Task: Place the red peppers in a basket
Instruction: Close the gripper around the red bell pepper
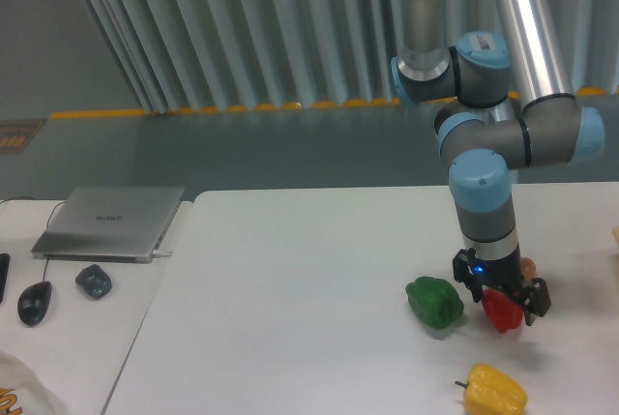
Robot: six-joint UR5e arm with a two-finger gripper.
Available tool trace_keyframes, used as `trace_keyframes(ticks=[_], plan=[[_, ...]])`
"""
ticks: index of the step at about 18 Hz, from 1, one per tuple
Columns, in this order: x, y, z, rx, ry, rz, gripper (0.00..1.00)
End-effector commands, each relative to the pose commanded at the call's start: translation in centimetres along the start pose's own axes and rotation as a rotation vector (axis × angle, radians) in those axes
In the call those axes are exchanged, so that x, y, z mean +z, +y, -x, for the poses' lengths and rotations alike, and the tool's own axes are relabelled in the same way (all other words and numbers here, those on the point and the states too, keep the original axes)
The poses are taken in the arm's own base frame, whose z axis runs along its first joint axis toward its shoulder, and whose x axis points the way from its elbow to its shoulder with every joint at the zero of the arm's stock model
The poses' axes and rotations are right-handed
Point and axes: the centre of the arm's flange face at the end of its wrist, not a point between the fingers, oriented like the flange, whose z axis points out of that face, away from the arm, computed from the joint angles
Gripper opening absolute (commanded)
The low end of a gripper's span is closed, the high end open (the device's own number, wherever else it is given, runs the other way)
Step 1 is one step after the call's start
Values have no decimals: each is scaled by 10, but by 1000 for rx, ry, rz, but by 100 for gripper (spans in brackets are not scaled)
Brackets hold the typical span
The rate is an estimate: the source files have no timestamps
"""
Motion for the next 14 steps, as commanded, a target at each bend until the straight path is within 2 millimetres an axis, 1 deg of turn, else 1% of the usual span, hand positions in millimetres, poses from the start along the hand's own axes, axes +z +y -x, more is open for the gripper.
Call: trace_keyframes(ticks=[2, 3, 4, 5, 6, 7, 8, 9, 10, 12, 13, 14], plan=[[5, 3, -1, 8, -18, 30, 100], [1, 3, 0, 7, -21, 25, 100], [2, 3, -1, 9, -21, 29, 100], [5, 3, -2, 7, -22, 35, 63], [4, 2, -3, 8, -22, 35, 55], [0, 0, -1, 10, -27, 31, 44], [-2, 0, -1, 10, -27, 31, 41], [-2, 0, -2, 6, -28, 31, 30], [-2, -2, -3, 7, -28, 30, 27], [-7, -2, -3, 7, -31, 25, 25], [-10, -2, -2, 7, -28, 17, 24], [-18, -1, 0, 9, -30, 15, 21]])
